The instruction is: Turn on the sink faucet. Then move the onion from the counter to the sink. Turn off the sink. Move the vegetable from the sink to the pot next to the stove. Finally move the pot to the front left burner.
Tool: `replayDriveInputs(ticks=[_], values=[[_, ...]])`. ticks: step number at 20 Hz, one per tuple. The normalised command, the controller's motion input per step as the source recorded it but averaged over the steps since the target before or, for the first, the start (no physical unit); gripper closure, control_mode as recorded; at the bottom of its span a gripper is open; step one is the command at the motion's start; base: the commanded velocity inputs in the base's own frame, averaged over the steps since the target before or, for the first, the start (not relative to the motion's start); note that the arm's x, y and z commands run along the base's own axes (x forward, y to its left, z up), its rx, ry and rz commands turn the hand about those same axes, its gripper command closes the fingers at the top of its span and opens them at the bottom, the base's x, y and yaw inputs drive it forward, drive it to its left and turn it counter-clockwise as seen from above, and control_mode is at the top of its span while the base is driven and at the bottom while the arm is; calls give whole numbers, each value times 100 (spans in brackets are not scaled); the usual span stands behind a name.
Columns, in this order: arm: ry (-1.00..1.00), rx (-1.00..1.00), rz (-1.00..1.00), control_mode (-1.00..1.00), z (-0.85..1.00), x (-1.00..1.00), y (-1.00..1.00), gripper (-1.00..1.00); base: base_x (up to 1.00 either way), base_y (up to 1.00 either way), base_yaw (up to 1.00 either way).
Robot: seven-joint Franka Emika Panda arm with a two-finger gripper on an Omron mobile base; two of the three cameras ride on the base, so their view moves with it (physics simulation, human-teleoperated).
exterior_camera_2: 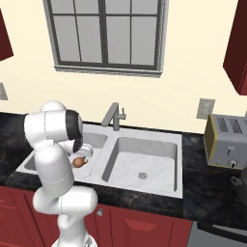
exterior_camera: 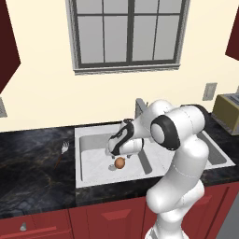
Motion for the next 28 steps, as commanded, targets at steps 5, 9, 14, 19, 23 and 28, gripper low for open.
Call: replayDriveInputs(ticks=[5, 9, 14, 19, 23, 28], values=[[0, 0, 0, -100, -14, 0, 0, -100, 0, 0, 0], [0, 0, 0, -100, -16, 0, 0, -100, 0, 0, 0], [0, 0, 0, -100, -18, 0, 0, -100, 0, 0, 0], [0, 0, 0, -100, -21, 0, 0, -100, 0, 0, 0], [0, 0, 0, -100, -21, 0, 0, -100, 0, 0, 0], [0, 0, 0, -100, -21, 0, 0, -100, 0, 0, 0]])
